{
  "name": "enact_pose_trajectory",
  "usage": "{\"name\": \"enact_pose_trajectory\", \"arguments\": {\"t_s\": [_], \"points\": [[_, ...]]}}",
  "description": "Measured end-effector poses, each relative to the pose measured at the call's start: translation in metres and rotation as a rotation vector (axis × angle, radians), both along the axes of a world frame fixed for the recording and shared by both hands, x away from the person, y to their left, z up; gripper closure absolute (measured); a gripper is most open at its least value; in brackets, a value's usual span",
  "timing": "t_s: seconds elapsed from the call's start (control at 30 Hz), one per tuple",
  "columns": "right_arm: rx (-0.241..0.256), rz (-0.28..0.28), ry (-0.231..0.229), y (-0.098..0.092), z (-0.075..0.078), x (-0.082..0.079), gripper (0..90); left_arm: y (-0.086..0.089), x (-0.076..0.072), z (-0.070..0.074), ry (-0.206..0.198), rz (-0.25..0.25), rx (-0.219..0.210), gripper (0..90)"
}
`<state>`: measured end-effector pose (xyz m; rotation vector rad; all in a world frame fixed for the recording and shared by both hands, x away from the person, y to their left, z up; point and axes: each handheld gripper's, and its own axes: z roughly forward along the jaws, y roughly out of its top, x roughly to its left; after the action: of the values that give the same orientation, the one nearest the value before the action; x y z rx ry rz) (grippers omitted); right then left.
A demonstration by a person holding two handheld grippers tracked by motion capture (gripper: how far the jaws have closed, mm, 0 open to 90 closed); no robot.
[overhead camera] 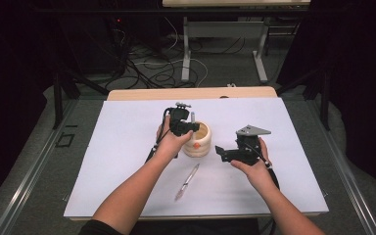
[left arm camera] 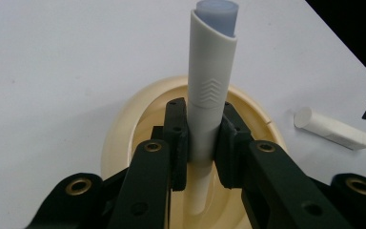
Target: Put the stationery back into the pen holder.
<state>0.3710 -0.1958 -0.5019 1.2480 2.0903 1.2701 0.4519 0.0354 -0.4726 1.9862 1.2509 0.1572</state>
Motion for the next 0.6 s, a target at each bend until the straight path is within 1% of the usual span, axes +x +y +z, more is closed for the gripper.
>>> {"name": "enact_pose_trajectory", "arguments": {"t_s": [0.07,0.2,0.23,0.27,0.33,0.37,0.43,0.47,0.5,0.6], "points": [[-0.001,-0.001,0.002,0.0,0.0,0.0,1.9,-0.001,0.0,-0.001,0.006,0.003,-0.004,77.4],[0.002,0.001,0.007,0.001,0.0,0.0,1.9,0.0,-0.001,0.0,0.0,0.004,-0.004,70.7],[0.002,0.002,0.007,0.001,0.0,0.0,1.9,0.0,-0.002,0.001,0.004,0.01,-0.011,69.9],[0.002,0.002,0.007,0.001,-0.001,0.0,1.9,0.001,-0.002,0.002,-0.001,0.002,-0.01,68.5],[0.003,0.001,0.008,0.001,-0.001,0.0,1.9,0.003,-0.004,0.004,-0.006,0.0,-0.02,65.4],[0.001,0.002,0.007,0.001,-0.001,0.0,1.9,0.003,-0.005,0.005,-0.01,0.007,-0.028,64.2],[-0.001,0.002,0.009,0.001,-0.001,0.0,1.9,0.005,-0.007,0.007,-0.018,-0.006,-0.035,61.8],[-0.002,0.004,0.006,0.001,-0.001,0.0,1.9,0.005,-0.008,0.008,-0.018,0.001,-0.04,60.3],[-0.001,0.004,0.004,0.001,-0.001,0.0,1.9,0.006,-0.009,0.008,-0.035,-0.003,-0.039,59.0],[-0.001,0.005,0.005,0.001,-0.001,0.0,1.9,0.009,-0.012,0.008,-0.053,-0.012,-0.046,54.8]]}}
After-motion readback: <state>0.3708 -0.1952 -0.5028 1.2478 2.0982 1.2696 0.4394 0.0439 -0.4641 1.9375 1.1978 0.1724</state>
